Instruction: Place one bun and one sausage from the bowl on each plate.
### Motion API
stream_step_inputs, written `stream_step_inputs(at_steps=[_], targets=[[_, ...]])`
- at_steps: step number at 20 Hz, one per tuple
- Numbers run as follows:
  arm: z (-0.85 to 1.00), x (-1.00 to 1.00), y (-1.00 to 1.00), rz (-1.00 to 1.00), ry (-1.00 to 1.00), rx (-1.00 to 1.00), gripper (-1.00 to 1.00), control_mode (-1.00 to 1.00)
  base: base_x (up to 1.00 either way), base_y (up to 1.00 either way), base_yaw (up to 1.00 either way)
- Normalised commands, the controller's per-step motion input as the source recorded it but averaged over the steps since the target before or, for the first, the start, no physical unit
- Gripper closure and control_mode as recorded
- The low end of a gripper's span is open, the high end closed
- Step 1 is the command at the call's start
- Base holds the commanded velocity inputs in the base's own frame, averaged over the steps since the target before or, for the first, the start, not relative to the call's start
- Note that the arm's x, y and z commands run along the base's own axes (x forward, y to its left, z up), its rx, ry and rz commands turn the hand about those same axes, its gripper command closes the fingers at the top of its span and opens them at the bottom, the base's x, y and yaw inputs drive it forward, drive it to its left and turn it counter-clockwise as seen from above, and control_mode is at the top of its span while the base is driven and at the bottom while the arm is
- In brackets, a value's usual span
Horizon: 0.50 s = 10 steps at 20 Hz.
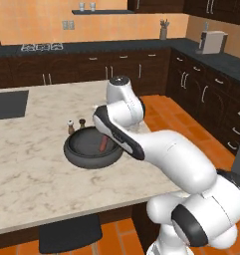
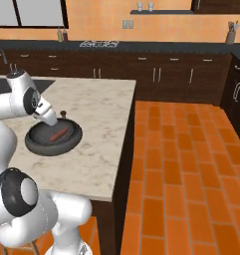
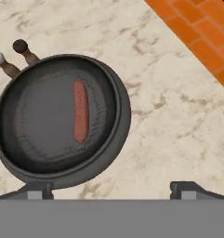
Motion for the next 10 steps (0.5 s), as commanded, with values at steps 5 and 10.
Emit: stream_step_inputs(at_steps=[5,10], targets=[[-0.74,0.72,0.18,0.03,0.14,-0.03,-1.00,-1.00,0.00,0.00,0.00],[-0.73,0.73,0.09,0.08,0.06,-0.03,-1.00,-1.00,0.00,0.00,0.00]])
